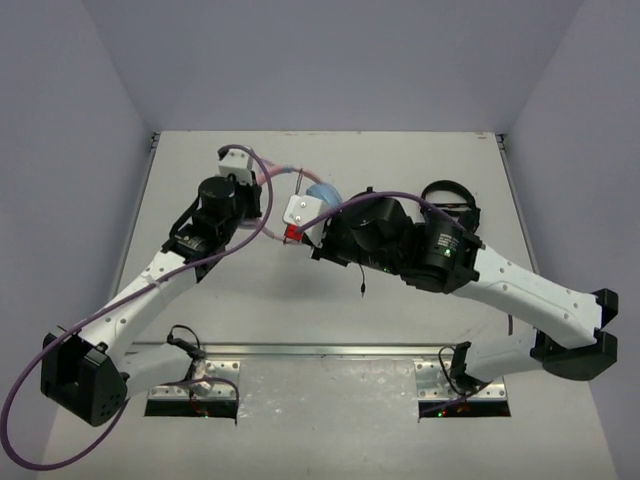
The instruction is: Wrap the headphones
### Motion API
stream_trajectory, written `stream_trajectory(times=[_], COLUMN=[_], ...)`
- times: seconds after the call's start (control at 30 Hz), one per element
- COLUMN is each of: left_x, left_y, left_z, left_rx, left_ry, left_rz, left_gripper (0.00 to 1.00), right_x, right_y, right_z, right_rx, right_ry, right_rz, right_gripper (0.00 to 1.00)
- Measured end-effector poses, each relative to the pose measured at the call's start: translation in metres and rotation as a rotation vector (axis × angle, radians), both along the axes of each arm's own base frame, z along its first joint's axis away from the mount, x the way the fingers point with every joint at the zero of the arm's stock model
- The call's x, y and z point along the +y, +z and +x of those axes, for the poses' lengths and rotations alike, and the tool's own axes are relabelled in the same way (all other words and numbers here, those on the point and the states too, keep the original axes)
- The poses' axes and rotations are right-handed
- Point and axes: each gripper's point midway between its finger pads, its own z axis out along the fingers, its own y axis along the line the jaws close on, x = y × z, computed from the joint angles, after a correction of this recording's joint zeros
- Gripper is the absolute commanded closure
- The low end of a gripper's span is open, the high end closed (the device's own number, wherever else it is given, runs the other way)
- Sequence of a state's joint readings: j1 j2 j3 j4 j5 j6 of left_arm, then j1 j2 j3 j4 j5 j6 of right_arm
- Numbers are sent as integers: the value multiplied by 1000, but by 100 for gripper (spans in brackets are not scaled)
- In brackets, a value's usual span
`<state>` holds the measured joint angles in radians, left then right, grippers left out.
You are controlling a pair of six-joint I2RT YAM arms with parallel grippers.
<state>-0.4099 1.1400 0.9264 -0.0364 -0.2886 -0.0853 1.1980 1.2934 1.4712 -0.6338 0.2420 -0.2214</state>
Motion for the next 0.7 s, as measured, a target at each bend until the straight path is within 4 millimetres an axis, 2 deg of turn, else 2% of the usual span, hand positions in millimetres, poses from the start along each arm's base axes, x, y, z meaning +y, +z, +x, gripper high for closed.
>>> stream_trajectory(times=[0.07,0.13,0.2,0.3,0.4,0.5,0.6,0.7], left_x=[-13,-31,-52,-73,-82,-84,-84,-88], left_y=[-13,-17,-12,-3,9,30,46,50], left_z=[-13,-24,-34,-48,-61,-70,-76,-80], left_rx=[9,-3,-35,-85,-136,-206,-261,-280], left_ry=[-101,-205,-310,-424,-498,-529,-547,-576], left_rz=[27,64,99,138,150,136,131,131], left_gripper=[100,99,100,100,100,100,100,100], right_x=[-5,-16,-29,-47,-66,-81,-89,-94], right_y=[15,20,18,16,19,20,20,19], right_z=[19,39,59,83,105,126,139,149], right_rx=[-34,-66,-104,-144,-187,-232,-267,-298], right_ry=[-36,-84,-135,-197,-262,-318,-343,-350], right_rz=[-9,-37,-87,-145,-181,-192,-204,-216], right_gripper=[99,99,99,99,99,99,99,99])
